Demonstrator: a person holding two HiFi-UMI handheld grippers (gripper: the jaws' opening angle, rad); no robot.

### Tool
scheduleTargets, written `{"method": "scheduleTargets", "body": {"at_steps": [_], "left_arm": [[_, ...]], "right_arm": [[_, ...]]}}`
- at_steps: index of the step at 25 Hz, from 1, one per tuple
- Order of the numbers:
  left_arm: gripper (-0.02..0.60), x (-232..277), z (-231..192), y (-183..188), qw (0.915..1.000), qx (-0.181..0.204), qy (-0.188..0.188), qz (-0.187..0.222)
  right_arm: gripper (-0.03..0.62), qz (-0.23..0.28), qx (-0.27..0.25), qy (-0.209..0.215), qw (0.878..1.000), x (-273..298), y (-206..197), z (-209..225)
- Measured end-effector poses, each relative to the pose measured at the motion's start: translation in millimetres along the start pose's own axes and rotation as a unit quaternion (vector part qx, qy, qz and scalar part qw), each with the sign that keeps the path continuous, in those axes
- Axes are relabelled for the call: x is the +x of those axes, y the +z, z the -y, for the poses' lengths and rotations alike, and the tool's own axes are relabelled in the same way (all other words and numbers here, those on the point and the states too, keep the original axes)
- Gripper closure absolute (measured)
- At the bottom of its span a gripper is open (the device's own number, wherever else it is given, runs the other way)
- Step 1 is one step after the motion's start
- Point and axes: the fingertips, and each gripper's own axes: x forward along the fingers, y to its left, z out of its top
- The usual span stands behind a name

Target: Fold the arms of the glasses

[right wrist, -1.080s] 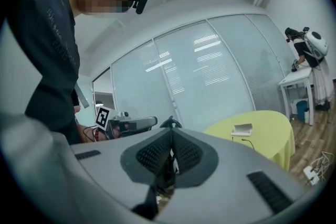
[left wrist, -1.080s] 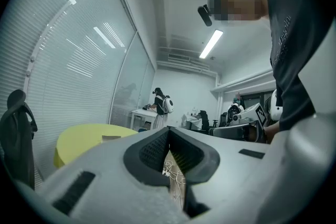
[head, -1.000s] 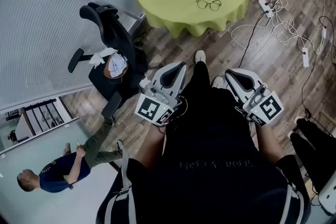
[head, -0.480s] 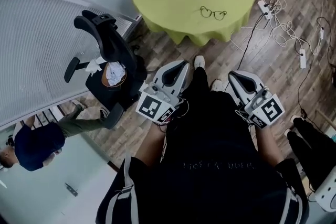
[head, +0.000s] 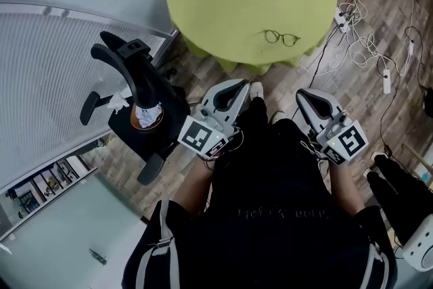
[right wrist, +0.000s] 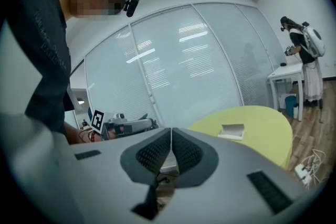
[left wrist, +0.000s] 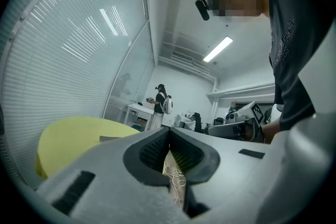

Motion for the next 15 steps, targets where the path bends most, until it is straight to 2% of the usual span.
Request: {"method": "scheduleTargets", "body": {"at_steps": [4,10,15], "left_arm": [[0.563,13.2,-19.9,2.9,0.9999,-0.004,-0.010,0.000],[0.563,34.1,-23.6,5.1,0.9991,-0.002,-0.038,-0.019],[0.563,50.7,-26.4,9.8,0.9985,0.013,-0.038,-0.036]], "right_arm": [[0.563,-0.001,-0.010,-0.022,1.000,12.6,7.9,19.2],[0.563,0.008,0.013,-0.041,0.999,12.1,13.5,40.7],[0.563,0.013,0.016,-0.040,0.999,14.7,23.1,57.1]]}}
